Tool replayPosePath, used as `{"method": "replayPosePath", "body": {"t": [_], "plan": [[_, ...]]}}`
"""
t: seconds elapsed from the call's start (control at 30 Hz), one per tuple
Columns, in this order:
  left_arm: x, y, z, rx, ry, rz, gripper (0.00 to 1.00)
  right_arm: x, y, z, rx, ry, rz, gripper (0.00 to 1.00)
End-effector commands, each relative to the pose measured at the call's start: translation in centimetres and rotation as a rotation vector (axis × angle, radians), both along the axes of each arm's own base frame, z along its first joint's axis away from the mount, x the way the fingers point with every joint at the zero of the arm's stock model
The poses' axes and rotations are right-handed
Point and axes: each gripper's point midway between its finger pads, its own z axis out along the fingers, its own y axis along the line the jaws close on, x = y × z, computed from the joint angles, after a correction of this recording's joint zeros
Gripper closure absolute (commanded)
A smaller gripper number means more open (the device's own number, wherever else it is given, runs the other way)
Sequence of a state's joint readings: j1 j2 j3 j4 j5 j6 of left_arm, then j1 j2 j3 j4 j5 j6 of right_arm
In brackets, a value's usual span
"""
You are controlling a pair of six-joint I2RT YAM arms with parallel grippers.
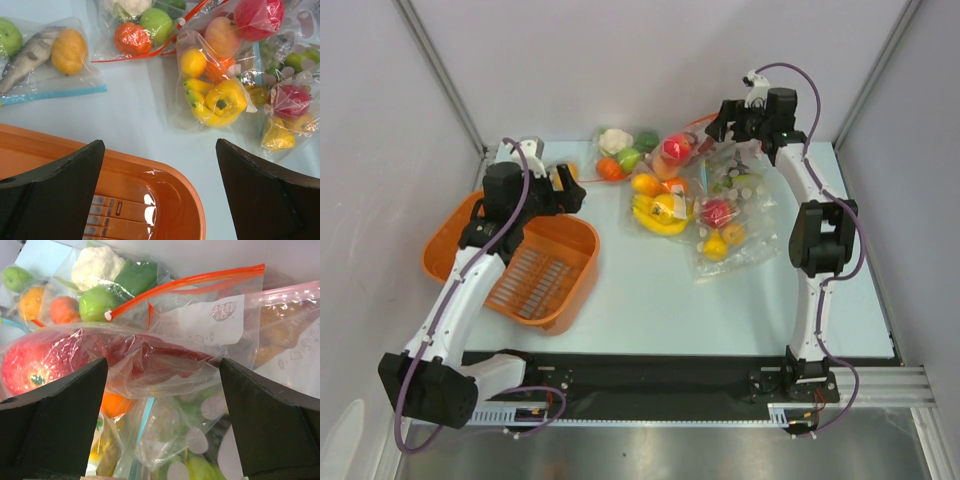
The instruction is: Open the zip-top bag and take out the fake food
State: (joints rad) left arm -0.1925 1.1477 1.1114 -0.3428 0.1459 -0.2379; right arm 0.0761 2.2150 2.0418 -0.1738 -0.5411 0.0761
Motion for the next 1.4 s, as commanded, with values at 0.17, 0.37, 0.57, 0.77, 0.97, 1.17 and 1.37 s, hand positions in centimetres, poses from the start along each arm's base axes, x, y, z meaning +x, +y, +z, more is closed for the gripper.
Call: {"method": "replayPosePath", "body": {"t": [0.17,0.37,0.57,0.77,0.97,1.17,1.37], "plan": [[-1.0,-0.1,0.8,-0.036,-0.037,0.002,0.0,-2.3,4.4,2.9,0.032,0.037,-0.039,0.0],[-1.0,-0.4,0.5,-0.049,-0.036,-0.01,0.0,-5.4,5.6,1.4,0.029,0.176,-0.257,0.0],[-1.0,-0.6,0.2,-0.048,-0.04,-0.024,0.0,-8.2,8.3,-0.5,0.073,0.29,-0.306,0.0],[-1.4,-0.5,0.0,-0.043,-0.044,-0.022,0.0,-7.9,9.8,-2.7,0.069,0.353,-0.319,0.2],[-2.1,0.1,-0.3,-0.024,-0.045,-0.005,0.0,-8.4,9.1,-4.0,0.018,0.379,-0.338,0.79],[-2.2,-0.3,-0.7,-0.029,-0.036,-0.03,0.0,-9.4,8.8,-3.2,0.037,0.381,-0.329,1.0],[-1.5,-1.4,-0.1,-0.025,-0.055,-0.054,0.0,-9.9,8.1,2.2,0.188,0.316,-0.28,1.0]]}}
